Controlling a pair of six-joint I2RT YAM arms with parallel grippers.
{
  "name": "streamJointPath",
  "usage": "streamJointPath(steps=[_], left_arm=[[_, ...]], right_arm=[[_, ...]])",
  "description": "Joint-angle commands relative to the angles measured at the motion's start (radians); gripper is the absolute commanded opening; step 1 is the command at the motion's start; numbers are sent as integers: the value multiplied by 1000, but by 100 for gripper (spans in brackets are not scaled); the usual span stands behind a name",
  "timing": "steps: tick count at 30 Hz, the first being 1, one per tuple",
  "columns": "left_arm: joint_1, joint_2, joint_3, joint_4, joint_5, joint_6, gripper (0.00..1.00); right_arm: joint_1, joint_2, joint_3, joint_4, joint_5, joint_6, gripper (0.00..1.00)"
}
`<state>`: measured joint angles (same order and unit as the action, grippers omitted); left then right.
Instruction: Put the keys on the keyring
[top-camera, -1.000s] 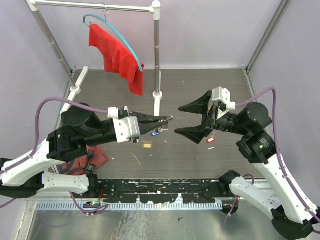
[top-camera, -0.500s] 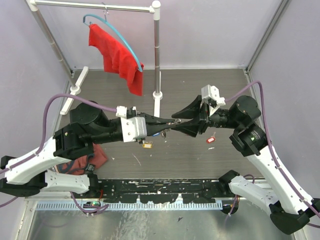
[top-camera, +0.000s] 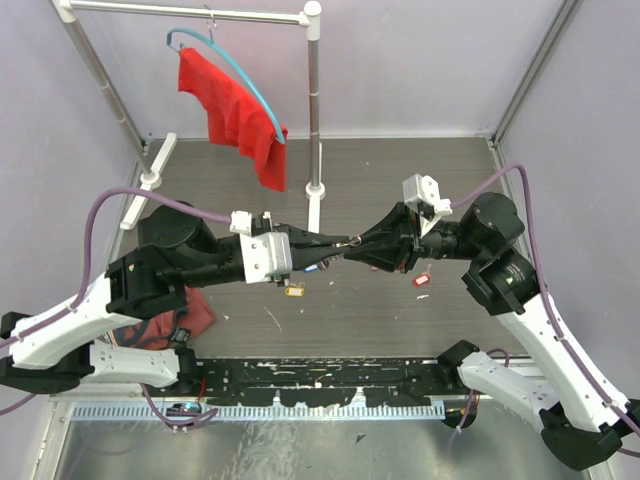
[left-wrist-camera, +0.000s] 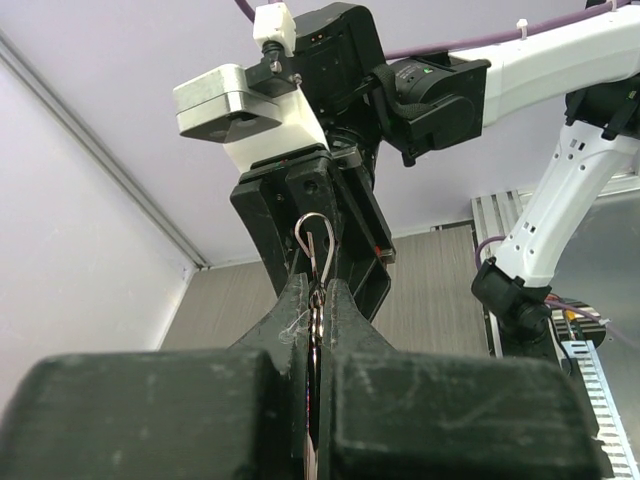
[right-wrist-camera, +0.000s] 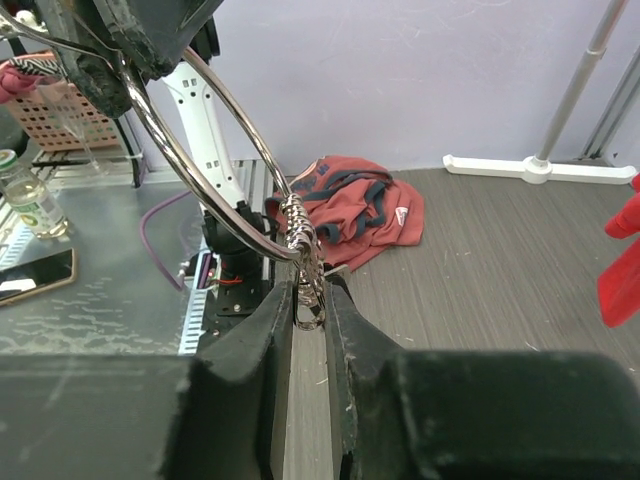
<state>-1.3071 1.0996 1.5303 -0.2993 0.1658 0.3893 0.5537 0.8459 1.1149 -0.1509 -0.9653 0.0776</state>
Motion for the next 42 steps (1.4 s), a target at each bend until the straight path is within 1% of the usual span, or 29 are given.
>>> streamJointPath(steps=[1, 5, 10, 11, 13, 14, 18, 19, 23, 27, 30, 33, 35, 37, 38, 40, 42], left_arm=[[-1, -33, 25, 53, 7, -2, 0], [-1, -38, 19, 49, -1, 2, 0], [-1, -55, -2, 61, -1, -8, 9], [-2, -58, -6, 64, 0, -12, 14], [-1, -61, -17, 77, 0, -23, 29], [-1, -62, -22, 83, 1, -30, 35], [-1, -72, -32, 91, 3, -53, 54], [-1, -74, -35, 93, 5, -62, 57], [-1, -85, -53, 100, -8, -82, 61], [-2, -83, -66, 100, -81, -94, 63], [-1, -66, -58, 77, -161, -93, 66], [-1, -40, -46, 19, -213, -58, 67], [-1, -25, -59, 16, -251, -26, 69], [-1, -8, -74, 31, -287, 11, 76], [-2, 2, -78, 39, -296, 33, 83], [-1, 19, -90, 80, -308, 70, 91], [-2, 32, -92, 120, -300, 101, 94]], right_arm=[[-1, -23, 48, -17, 52, -26, 8], [-1, -28, 65, -53, 77, -43, 6], [-2, -32, 98, -115, 129, -83, 5], [-2, -32, 101, -114, 135, -84, 4], [-1, -31, 104, -108, 152, -84, 2], [-1, -32, 107, -105, 161, -84, 1], [-1, -38, 124, -114, 237, -111, 1], [-1, -43, 128, -119, 264, -125, 1], [-1, -64, 139, -118, 364, -160, 1], [-1, -60, 175, -141, 398, -189, 1], [-1, -43, 212, -184, 410, -205, 1], [-1, -18, 260, -250, 445, -201, 1], [-2, 3, 301, -291, 465, -174, 1], [-1, 24, 340, -330, 480, -144, 1], [-1, 32, 359, -359, 491, -129, 1], [-1, 52, 399, -402, 520, -97, 1], [-1, 70, 440, -453, 555, -70, 1]])
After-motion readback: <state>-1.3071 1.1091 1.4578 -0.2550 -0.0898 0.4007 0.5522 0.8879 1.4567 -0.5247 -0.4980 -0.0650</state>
